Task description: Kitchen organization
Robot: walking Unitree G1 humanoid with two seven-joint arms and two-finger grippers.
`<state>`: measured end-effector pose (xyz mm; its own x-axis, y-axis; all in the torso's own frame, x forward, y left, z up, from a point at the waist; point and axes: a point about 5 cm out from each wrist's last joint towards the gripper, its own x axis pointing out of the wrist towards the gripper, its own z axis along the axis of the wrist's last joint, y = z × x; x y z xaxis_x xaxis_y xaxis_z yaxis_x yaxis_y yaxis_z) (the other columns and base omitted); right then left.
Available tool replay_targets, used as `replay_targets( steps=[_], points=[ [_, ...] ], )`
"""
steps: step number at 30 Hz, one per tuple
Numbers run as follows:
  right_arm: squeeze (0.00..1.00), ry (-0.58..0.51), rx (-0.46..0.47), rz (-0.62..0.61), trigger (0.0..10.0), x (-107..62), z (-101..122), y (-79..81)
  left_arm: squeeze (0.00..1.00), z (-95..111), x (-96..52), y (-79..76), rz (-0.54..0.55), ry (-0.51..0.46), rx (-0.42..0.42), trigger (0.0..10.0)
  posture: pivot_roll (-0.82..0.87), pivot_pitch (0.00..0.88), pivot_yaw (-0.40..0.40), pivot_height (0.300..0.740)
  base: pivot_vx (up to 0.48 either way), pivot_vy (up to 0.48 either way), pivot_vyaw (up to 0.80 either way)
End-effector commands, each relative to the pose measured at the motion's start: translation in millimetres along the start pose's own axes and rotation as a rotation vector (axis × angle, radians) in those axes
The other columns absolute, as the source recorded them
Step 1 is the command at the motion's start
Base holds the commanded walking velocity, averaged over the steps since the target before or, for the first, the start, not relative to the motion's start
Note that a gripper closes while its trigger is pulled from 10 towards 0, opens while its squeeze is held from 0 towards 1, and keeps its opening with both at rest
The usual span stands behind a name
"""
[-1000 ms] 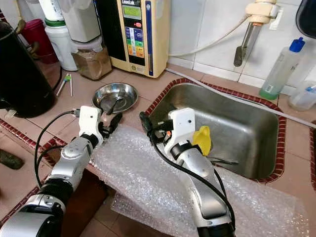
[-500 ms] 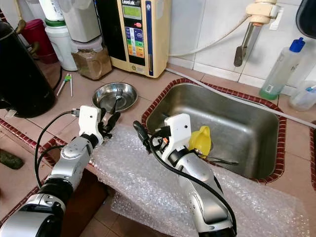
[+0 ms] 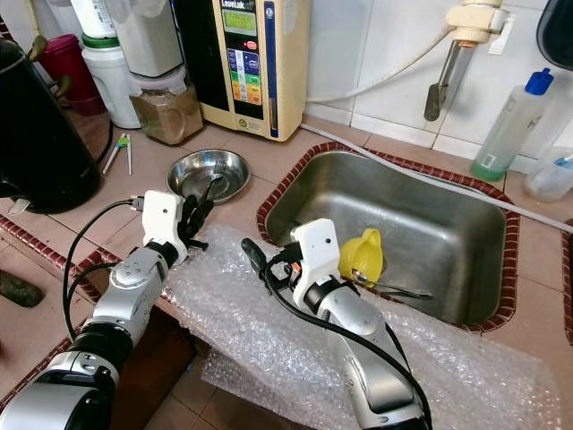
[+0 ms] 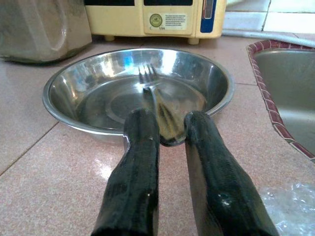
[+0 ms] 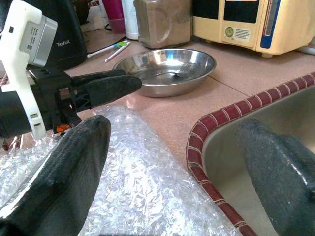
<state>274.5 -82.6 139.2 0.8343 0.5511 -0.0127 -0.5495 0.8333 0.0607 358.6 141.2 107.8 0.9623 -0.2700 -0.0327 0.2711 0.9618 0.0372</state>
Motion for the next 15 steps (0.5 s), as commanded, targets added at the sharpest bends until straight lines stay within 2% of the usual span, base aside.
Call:
replay_targets(
  steps=[1, 7, 10, 12, 14, 15],
  points=[
    [0.0, 0.009, -0.008, 0.01, 10.0, 0.8, -0.6, 0.5, 0.0, 2.2, 1.1, 1.0, -0.003, -0.004, 0.015, 0.0, -0.05, 0.0, 0.042, 0.74, 0.0, 0.0, 0.0],
    [0.0, 0.014, -0.011, 0.005, 10.0, 1.3, -2.0, -1.3, 0.0, 3.2, 1.2, 1.0, -0.002, -0.012, 0.02, 0.0, -0.04, 0.0, 0.042, 0.74, 0.0, 0.0, 0.0],
    [0.0, 0.013, -0.008, -0.004, 10.0, 2.0, -2.2, -2.7, 0.0, 12.3, 0.7, 1.0, 0.002, -0.082, 0.054, 0.0, -0.04, 0.0, 0.041, 0.74, 0.0, 0.0, 0.0],
    [0.0, 0.002, 0.0, -0.027, 10.0, 2.8, -1.5, -5.3, 0.0, 26.1, -1.1, -2.7, -0.004, -0.188, 0.131, 0.0, -0.04, 0.0, 0.04, 0.74, 0.0, 0.0, 0.0],
    [0.0, -0.005, 0.019, -0.052, 10.0, 3.3, -0.7, -8.9, 0.0, 37.1, -3.7, -9.2, -0.023, -0.273, 0.258, 0.0, -0.04, 0.0, 0.039, 0.74, 0.0, 0.0, 0.0],
    [0.0, -0.016, 0.042, -0.07, 10.0, 3.8, 0.9, -11.7, 0.0, 40.9, -4.6, -14.0, -0.04, -0.303, 0.272, 0.0, -0.04, 0.0, 0.039, 0.74, 0.0, 0.0, 0.0]
  ],
)
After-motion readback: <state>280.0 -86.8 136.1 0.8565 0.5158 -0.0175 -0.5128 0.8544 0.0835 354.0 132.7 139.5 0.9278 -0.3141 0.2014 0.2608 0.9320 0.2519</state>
